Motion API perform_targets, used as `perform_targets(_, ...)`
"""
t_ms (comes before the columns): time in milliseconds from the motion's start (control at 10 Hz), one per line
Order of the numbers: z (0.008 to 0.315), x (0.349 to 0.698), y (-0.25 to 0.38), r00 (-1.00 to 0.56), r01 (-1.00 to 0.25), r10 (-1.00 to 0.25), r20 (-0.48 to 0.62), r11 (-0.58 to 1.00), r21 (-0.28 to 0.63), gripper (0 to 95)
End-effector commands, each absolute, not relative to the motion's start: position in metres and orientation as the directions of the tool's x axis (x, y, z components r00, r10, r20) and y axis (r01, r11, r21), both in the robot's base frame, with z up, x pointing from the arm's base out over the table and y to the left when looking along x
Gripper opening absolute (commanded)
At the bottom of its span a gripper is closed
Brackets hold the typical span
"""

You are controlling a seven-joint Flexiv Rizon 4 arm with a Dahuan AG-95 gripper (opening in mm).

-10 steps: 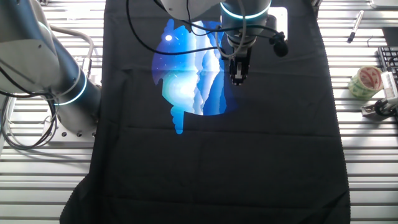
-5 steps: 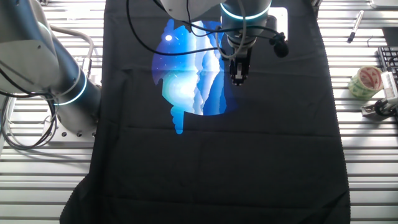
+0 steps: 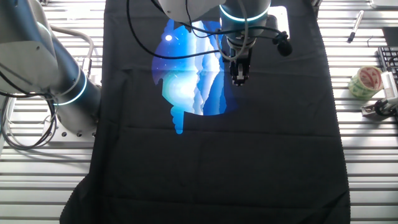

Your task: Pick up the small block on the left and move it to the right

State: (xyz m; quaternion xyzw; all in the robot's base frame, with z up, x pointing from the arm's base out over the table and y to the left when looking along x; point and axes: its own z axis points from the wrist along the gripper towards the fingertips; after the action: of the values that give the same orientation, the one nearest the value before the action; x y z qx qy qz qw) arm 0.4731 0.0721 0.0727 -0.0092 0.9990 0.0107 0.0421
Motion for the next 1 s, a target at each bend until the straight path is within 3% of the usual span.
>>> perform_targets(100, 0.0722, 0.4735, 0.0727, -0.991, -0.106, -0.103, -0.087, 0.994, 0.028, 0.0)
perform_targets(500, 0.0722, 0.4735, 0.0727, -0.97, -0.228, -0.222, -0.102, 0.972, 0.05, 0.0)
perform_targets(1000, 0.0722, 0.4735, 0.0727, -0.976, -0.196, -0.192, -0.106, 0.98, 0.038, 0.0)
